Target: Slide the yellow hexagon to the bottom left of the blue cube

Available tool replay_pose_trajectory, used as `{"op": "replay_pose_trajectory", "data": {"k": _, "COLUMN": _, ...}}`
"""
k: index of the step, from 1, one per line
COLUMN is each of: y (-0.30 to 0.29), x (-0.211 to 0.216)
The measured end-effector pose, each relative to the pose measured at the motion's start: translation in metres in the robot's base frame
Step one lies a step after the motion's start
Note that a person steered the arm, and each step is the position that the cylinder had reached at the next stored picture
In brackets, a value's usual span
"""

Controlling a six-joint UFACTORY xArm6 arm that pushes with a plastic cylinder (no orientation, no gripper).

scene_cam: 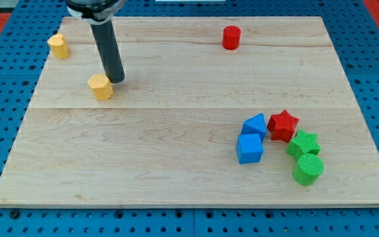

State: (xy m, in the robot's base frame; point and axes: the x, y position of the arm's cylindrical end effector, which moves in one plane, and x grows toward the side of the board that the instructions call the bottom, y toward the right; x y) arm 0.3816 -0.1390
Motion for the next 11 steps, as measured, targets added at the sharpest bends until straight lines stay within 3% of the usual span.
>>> {"op": "replay_pose_trajectory", "data": {"k": 1, "y": -0.001, "x": 0.020}}
{"op": "replay_pose_trajectory", "data": {"k": 2, "y": -0.003, "x": 0.003}}
{"op": "replay_pose_trajectory", "data": {"k": 4, "y": -0.068, "x": -0.010}}
{"op": "replay_pose_trajectory", "data": {"k": 5, "y": -0.024, "x": 0.042}}
{"op": "replay_pose_trajectory", "data": {"k": 6, "y": 0.056, "x": 0.051}}
{"op": "replay_pose_trajectory", "data": {"k": 9, "y": 0.078, "x": 0.113}}
{"op": "replay_pose_trajectory", "data": {"k": 11, "y": 0.156, "x": 0.136}}
